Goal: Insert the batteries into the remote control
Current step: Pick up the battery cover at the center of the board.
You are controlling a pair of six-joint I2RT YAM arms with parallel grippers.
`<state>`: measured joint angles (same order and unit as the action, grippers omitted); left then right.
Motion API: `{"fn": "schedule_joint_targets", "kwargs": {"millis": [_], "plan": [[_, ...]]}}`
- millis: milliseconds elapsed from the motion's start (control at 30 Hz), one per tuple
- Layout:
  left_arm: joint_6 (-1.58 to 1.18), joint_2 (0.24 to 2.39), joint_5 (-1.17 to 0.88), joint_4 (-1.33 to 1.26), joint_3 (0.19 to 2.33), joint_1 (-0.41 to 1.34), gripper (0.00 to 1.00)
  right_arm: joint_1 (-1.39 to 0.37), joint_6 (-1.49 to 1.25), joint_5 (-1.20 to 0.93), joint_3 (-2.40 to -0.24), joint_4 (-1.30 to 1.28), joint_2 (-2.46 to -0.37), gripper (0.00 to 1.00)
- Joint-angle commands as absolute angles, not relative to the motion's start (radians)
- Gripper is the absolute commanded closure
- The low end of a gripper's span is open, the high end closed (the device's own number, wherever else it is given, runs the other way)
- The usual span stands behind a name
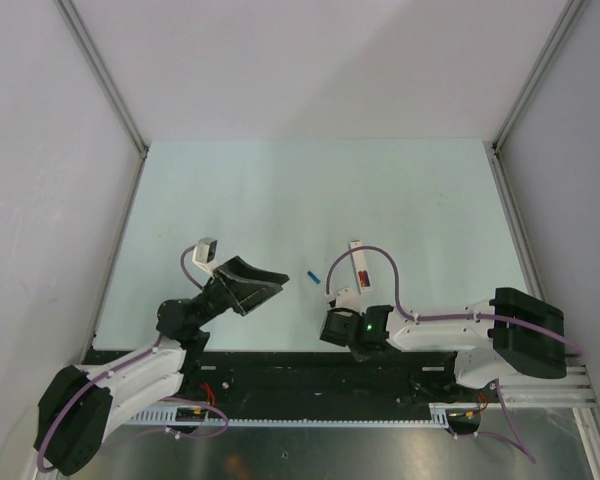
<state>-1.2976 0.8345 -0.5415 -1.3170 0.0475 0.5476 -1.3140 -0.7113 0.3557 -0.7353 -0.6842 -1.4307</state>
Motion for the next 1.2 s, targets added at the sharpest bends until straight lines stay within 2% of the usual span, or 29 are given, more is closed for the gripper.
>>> {"fn": "schedule_joint_targets", "kwargs": {"millis": [0,300,567,733,933,1167], "plan": [[-1.267,0.839,-0.537,-1.569,-0.100,0.548,0.23,-1.315,-0.749,0.399,-0.745,-0.733,-1.407,0.81],[-1.266,0.839,-0.535,-1.566,-0.100,0.551,0.23,-1.316,-0.767,0.417,-0.798,-0.782,-1.376,1.00],[-1.261,0.847,-0.535,-1.566,-0.087,0.551,0.23,-1.301,-0.773,0.384,-0.867,-0.807,-1.279,1.00],[-1.255,0.864,-0.538,-1.566,-0.058,0.551,0.23,-1.227,-0.769,0.304,-0.877,-0.767,-1.142,1.00],[-1.246,0.905,-0.525,-1.566,-0.014,0.548,0.23,-1.108,-0.738,0.143,-0.877,-0.667,-0.961,1.00],[-1.262,0.891,-0.469,-1.566,0.034,0.520,0.20,-0.918,-0.726,-0.191,-0.877,-0.439,-0.830,1.00]]}}
